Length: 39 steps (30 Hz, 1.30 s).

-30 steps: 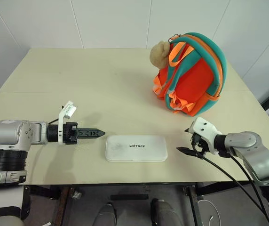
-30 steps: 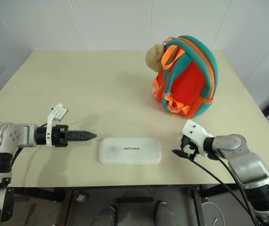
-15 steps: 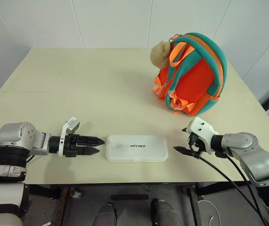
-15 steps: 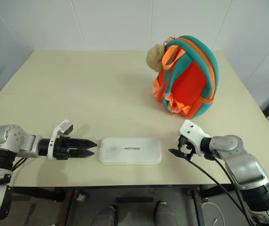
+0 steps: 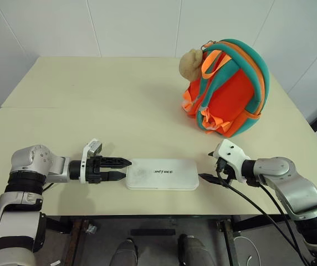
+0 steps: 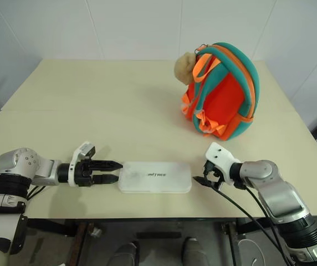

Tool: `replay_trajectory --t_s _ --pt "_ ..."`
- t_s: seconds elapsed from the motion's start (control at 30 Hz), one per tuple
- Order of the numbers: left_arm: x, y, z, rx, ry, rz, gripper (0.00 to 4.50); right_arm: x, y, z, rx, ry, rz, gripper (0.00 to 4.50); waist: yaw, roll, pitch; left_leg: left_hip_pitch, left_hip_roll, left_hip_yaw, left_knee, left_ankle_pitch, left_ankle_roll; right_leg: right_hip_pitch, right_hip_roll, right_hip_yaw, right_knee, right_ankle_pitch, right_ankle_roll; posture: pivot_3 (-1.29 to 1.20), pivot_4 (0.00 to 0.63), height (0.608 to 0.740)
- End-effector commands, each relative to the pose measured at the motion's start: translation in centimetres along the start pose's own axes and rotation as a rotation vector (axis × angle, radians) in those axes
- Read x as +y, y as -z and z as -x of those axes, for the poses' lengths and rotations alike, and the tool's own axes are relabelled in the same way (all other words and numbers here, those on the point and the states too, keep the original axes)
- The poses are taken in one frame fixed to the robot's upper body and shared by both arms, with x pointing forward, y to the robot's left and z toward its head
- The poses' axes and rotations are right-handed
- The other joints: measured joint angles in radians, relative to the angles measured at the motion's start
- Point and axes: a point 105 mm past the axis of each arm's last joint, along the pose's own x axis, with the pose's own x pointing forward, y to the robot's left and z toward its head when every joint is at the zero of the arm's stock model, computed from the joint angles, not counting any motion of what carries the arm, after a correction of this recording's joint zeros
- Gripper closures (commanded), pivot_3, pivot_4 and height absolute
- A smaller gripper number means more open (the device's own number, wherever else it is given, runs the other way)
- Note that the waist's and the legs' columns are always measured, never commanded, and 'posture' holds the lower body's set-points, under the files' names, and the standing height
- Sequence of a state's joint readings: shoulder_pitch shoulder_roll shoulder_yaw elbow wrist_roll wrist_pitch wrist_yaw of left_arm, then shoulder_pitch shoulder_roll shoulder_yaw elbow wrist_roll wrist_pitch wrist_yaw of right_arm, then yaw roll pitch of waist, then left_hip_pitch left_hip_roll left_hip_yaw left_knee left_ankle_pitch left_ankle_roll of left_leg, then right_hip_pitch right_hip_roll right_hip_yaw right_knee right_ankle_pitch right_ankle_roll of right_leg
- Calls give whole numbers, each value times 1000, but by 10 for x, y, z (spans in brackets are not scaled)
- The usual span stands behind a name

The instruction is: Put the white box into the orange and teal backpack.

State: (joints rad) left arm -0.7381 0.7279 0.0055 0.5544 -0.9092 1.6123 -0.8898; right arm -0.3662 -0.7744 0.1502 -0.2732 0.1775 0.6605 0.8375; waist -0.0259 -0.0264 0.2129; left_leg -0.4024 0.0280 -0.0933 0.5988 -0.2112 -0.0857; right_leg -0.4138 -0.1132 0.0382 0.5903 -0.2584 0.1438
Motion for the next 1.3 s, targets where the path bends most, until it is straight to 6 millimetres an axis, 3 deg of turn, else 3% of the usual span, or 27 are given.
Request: replay_trajectory --t_s 0.03,0.47,0.57,0.8,0.83,1.17,1.3 --pt "-3 -3 -4 -8 15 -7 40 2 -11 2 -30 8 31 0 0 0 0 0 0 0 0 0 0 0 0 0 0 0 0 0 150 740" --pt "2 2 -20 47 -31 -62 40 6 -12 0 -35 -4 28 0 1 0 0 0 0 0 1 0 0 1 0 0 0 0 0 0 150 740" --pt "8 4 -24 65 -78 -89 579 6 -13 0 -37 -2 27 0 1 0 0 0 0 0 2 0 0 1 0 0 0 0 0 0 150 740" --pt "9 3 -32 74 -79 -144 2799 6 -14 0 -39 -1 29 0 1 0 0 0 0 0 2 0 0 1 0 0 0 0 -1 0 150 740" --pt "8 2 -34 73 -70 -146 2958 6 -14 0 -39 0 29 0 1 0 0 0 0 0 2 0 0 1 0 0 -1 0 -1 0 150 740" --pt "-15 -1 -32 44 63 -177 3159 0 -17 5 -52 31 23 0 0 0 0 0 0 0 4 0 0 2 0 0 -1 0 -1 0 150 740" --pt "-30 -12 -20 -28 122 -205 3200 -19 -29 11 -136 130 -35 0 -1 0 0 -1 0 0 4 0 0 1 0 0 -1 0 -1 0 150 740"
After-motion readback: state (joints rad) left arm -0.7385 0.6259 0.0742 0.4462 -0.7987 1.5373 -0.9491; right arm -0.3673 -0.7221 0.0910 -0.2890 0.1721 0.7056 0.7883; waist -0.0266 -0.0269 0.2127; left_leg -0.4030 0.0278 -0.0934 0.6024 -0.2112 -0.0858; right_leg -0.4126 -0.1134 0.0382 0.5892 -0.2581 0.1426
